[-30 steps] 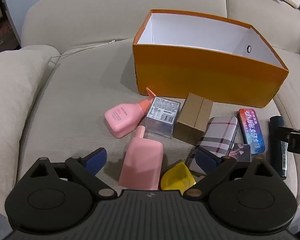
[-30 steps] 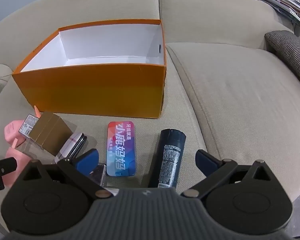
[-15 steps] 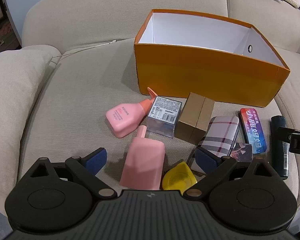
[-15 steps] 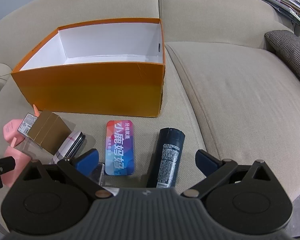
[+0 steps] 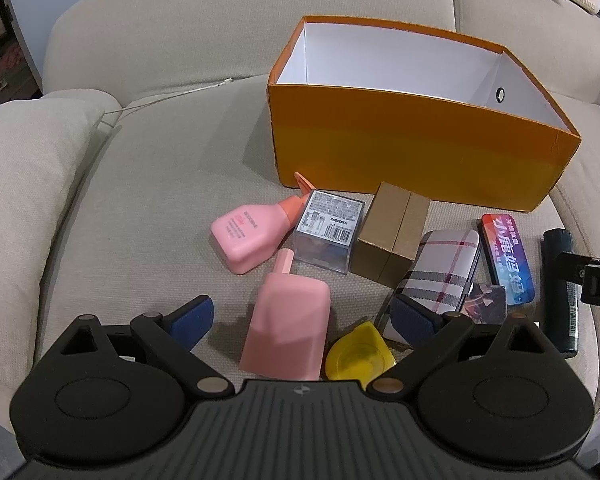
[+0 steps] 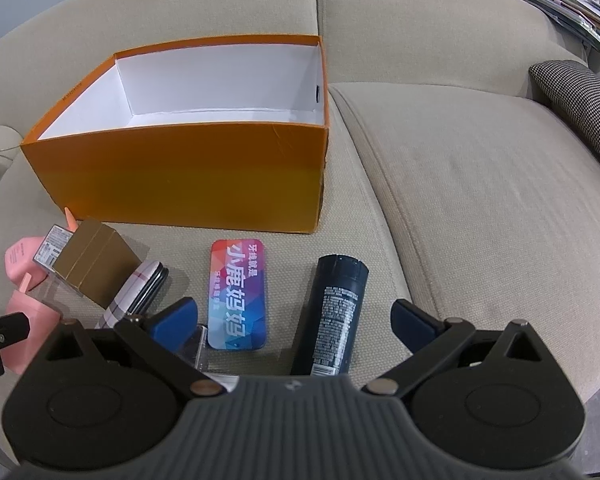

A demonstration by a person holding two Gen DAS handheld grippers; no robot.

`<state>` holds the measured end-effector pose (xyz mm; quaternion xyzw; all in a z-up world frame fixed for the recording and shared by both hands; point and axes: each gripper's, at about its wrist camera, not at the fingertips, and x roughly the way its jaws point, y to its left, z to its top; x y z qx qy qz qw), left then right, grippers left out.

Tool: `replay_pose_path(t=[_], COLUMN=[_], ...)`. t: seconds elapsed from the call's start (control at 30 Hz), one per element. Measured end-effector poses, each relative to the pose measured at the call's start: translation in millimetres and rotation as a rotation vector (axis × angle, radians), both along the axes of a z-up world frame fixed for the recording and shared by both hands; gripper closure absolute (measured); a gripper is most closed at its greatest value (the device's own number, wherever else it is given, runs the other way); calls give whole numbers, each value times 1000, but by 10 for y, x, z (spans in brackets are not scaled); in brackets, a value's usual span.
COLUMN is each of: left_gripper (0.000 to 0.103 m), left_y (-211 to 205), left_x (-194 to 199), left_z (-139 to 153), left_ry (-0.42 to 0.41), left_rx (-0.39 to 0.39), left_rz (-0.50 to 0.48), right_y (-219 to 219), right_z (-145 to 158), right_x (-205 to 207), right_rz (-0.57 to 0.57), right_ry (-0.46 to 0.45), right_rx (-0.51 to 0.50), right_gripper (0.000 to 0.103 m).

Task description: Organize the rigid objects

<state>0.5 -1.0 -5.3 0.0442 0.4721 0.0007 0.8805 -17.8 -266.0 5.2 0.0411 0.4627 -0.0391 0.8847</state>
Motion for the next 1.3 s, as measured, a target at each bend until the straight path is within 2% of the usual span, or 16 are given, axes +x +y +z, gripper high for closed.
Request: replay_pose_path(t=[1.3], left_gripper=[0], left_y=[84], left_x=[90], left_z=[-166], left_ry=[38], left_rx=[23], left_rz=[12], right_y=[-95], right_z=[-53], right_x=[14], right_rz=[-25], right_ry=[16], right_rx=[-5], right_gripper=[1])
